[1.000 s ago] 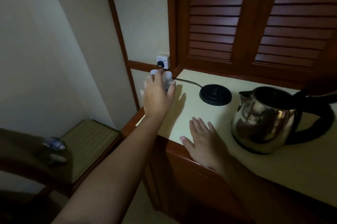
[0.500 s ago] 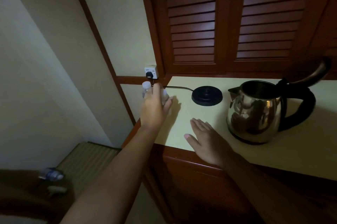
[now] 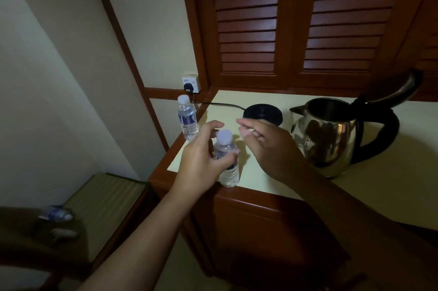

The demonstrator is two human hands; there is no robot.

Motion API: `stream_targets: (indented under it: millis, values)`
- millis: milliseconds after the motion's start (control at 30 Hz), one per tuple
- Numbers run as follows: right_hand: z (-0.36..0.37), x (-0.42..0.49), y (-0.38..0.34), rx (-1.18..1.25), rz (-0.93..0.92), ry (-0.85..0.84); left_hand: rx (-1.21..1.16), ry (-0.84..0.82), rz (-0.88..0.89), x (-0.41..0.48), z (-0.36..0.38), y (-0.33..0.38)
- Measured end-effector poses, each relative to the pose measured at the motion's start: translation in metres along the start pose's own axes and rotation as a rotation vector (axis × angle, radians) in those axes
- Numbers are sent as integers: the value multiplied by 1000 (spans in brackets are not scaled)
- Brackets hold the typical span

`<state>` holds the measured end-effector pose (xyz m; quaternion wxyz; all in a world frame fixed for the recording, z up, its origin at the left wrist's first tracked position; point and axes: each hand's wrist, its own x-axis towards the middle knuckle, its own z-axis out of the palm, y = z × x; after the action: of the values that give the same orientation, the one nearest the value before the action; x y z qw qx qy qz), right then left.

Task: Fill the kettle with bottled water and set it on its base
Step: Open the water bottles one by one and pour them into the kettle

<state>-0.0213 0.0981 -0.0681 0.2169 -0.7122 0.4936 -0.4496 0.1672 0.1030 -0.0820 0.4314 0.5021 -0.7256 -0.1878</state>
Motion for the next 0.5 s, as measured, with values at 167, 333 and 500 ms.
stream_targets:
  millis: [167, 333, 500]
  values:
    - [-5, 27, -20, -292, -123, -224, -109, -7, -162, -12, 22, -13]
    - [-1, 44, -35, -542, -197, -249, -189, 20, -249, -32, 42, -18]
    - [-11, 42, -36, -589, -214, -333, -222, -8, -216, -36, 37, -11]
